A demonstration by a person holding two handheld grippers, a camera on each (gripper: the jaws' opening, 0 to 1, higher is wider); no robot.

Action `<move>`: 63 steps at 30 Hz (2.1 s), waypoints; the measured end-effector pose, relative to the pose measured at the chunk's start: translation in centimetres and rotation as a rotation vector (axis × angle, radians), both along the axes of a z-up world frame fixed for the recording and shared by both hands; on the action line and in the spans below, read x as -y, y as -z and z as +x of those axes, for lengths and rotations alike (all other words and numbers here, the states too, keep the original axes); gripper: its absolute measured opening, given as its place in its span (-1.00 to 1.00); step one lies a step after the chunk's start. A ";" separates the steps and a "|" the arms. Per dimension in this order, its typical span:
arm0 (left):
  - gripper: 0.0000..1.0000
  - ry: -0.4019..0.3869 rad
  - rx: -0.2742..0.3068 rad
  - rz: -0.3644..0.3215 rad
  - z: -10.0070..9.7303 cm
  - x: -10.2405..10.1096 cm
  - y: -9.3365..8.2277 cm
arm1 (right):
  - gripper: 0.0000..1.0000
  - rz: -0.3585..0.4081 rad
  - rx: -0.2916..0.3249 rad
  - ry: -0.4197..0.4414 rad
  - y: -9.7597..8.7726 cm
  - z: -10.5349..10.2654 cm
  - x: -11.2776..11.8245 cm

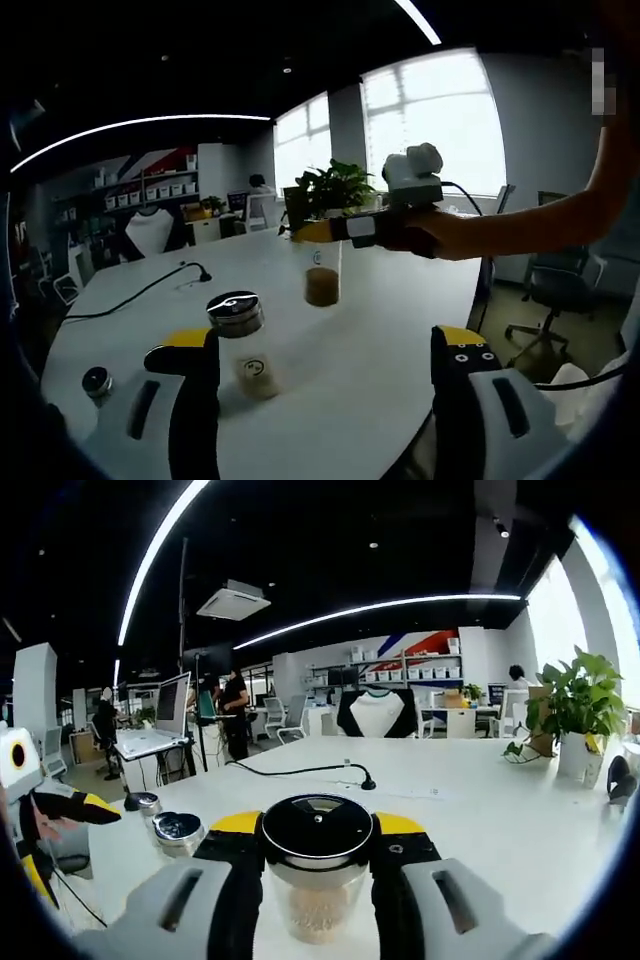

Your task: Rotate the seasoning bottle until the label or dispensing opening points toward the visible target arrow and the bottle remains upright within the marked orientation range

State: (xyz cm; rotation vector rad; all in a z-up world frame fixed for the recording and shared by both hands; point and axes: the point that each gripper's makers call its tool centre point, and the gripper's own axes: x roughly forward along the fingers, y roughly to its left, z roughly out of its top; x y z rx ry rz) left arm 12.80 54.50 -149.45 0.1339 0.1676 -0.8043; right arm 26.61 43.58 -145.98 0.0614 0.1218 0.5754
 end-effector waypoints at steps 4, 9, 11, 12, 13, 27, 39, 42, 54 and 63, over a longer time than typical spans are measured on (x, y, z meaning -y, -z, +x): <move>0.82 0.017 0.011 0.012 0.0 0.2 0.0 | -0.24 -0.011 0.006 -0.009 -0.2 -1.0 -0.3; 0.82 0.033 0.024 0.017 0.4 0.7 -0.2 | -0.24 -0.013 0.010 -0.029 -0.5 -2.2 -0.8; 0.81 0.042 0.030 0.017 0.5 1.1 -0.3 | -0.24 -0.028 0.017 -0.047 -0.7 -2.9 -1.3; 0.81 0.045 0.031 0.019 0.6 1.2 -0.4 | -0.24 -0.036 0.023 -0.058 -0.8 -3.2 -1.5; 0.81 0.047 0.031 0.020 0.6 1.3 -0.4 | -0.24 -0.039 0.025 -0.061 -0.8 -3.3 -1.6; 0.76 0.063 0.044 0.006 2.4 2.8 -1.2 | -0.24 -0.004 0.066 -0.167 -3.6 -6.5 -4.8; 0.74 0.108 0.051 0.026 2.8 4.0 -0.8 | -0.24 0.003 0.086 -0.281 -4.8 -10.1 -8.1; 0.69 0.117 0.049 0.027 2.7 4.2 -0.8 | -0.24 0.005 0.091 -0.311 -5.2 -10.9 -8.8; 0.46 0.133 0.056 0.013 2.6 4.1 -1.2 | -0.24 0.037 0.101 -0.397 -6.6 -13.4 -11.2; 0.16 0.254 0.058 -0.081 1.0 4.9 -2.7 | -0.24 0.042 0.112 -0.455 -7.2 -14.5 -12.2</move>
